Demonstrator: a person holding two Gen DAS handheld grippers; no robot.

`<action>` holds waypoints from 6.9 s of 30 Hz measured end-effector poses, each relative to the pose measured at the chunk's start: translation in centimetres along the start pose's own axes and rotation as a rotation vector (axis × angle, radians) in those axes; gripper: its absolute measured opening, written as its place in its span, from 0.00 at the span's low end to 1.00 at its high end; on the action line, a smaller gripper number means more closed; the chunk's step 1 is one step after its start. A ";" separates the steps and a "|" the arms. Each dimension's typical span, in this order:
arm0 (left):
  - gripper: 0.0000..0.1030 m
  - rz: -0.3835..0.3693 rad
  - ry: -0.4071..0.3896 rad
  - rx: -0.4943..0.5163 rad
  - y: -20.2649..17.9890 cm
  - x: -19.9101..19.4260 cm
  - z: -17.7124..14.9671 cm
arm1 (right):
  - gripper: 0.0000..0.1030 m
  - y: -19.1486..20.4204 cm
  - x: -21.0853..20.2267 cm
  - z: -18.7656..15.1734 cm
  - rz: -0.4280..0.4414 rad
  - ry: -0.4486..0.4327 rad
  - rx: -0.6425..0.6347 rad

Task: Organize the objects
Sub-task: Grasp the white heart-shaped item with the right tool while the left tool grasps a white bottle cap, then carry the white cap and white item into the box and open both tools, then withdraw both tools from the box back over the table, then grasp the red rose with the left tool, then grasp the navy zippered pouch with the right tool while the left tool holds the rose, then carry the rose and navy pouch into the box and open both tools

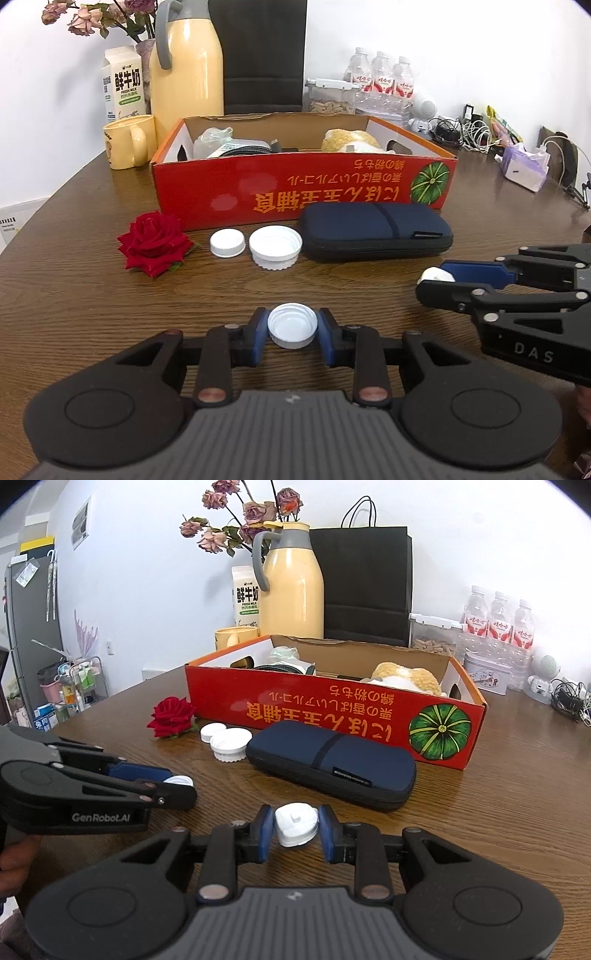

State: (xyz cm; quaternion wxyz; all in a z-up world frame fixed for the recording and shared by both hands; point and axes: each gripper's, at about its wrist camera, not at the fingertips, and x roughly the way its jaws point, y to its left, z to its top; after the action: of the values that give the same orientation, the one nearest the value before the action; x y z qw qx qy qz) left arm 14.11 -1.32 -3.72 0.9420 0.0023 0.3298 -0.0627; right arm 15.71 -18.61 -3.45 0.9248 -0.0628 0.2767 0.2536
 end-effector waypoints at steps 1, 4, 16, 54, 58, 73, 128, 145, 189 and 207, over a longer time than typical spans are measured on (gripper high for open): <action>0.28 -0.003 -0.003 0.000 -0.1 0.0 0.1 | 0.25 0.0 0.0 0.0 0.000 0.000 -0.001; 0.28 -0.009 -0.022 0.002 -0.2 -0.3 0.4 | 0.25 0.1 -0.1 0.1 0.000 -0.009 0.000; 0.28 0.020 -0.185 0.019 -0.5 -1.4 5.4 | 0.25 0.0 -0.5 3.5 -0.021 -0.113 -0.023; 1.00 0.198 -0.332 -0.144 2.7 8.1 14.3 | 1.00 -7.3 10.7 11.1 -0.188 -0.184 0.090; 1.00 0.203 -0.322 -0.153 2.9 8.1 14.4 | 1.00 -7.4 10.2 11.0 -0.187 -0.188 0.098; 1.00 0.266 -0.364 -0.165 4.9 3.6 13.4 | 1.00 -6.8 6.9 10.0 -0.168 -0.206 0.071; 0.53 0.305 -0.119 -0.272 10.3 1.7 2.3 | 0.49 -7.1 6.2 5.2 -0.087 -0.046 0.271; 0.53 0.293 -0.108 -0.317 11.5 -0.3 0.7 | 0.34 -4.4 3.9 3.0 -0.174 0.023 0.156; 0.53 0.167 -0.098 -0.293 11.4 -1.0 -0.1 | 0.60 -1.1 4.2 2.4 -0.034 0.087 0.018; 0.53 0.108 -0.215 -0.191 6.9 -1.6 6.1 | 0.59 -1.9 0.7 6.6 -0.057 -0.085 0.005</action>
State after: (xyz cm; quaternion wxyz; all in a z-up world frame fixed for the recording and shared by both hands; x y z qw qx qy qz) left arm 17.42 5.49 1.79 0.9697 -0.0762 0.2311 0.0199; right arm 20.29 -18.29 1.66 0.9427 -0.0573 0.2360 0.2290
